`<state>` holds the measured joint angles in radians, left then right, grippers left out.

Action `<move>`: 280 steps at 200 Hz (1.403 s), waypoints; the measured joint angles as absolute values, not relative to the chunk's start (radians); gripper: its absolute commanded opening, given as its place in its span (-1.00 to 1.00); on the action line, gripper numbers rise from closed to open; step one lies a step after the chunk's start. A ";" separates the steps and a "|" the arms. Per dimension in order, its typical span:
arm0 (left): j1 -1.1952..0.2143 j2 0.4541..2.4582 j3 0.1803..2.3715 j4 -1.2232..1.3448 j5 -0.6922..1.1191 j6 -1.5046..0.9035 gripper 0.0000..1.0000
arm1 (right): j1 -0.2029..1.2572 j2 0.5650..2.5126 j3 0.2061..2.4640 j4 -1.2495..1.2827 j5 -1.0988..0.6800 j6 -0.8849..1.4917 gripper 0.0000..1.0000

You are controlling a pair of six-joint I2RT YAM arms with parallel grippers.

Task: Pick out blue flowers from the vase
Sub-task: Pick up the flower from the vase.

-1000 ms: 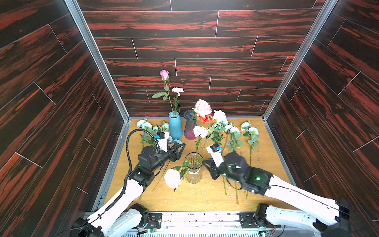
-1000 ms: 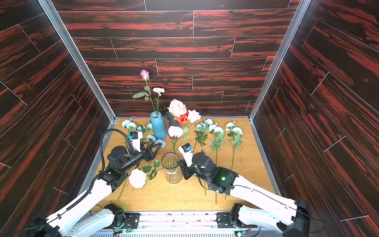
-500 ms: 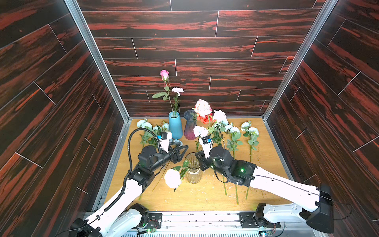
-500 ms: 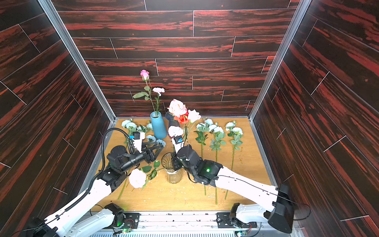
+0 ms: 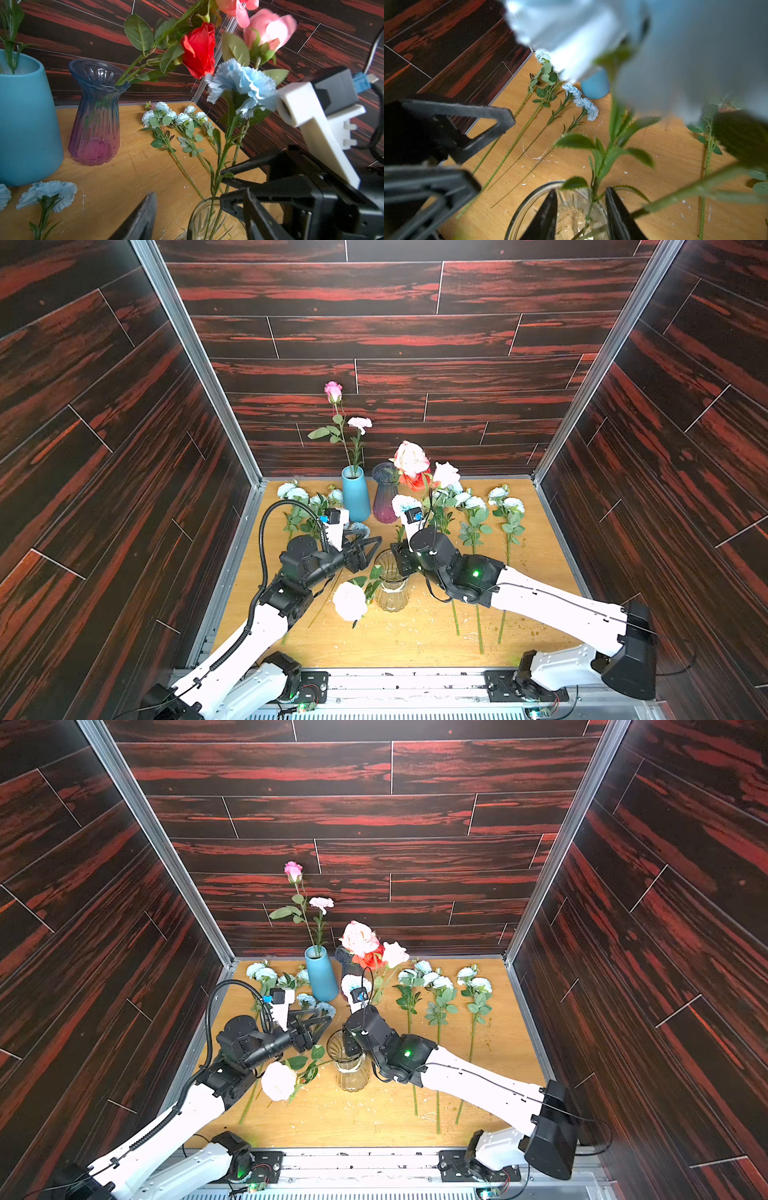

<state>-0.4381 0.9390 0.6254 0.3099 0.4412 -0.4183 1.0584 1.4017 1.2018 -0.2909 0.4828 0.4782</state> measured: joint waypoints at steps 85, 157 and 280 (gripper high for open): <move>-0.438 0.928 0.625 0.305 0.434 -0.415 0.36 | 1.048 1.450 1.230 -0.235 0.294 0.422 -0.24; -0.438 0.930 0.625 0.307 0.434 -0.415 0.35 | 1.048 1.450 1.237 -0.280 0.255 0.391 -0.26; -0.438 0.953 0.625 0.315 0.434 -0.416 0.35 | 1.048 1.504 1.243 -0.346 0.250 0.336 -0.51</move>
<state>-0.4381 0.9535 0.6254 0.3153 0.4339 -0.4156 1.0477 1.5036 1.2427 -0.3462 0.2497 0.3363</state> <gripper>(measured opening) 0.677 0.265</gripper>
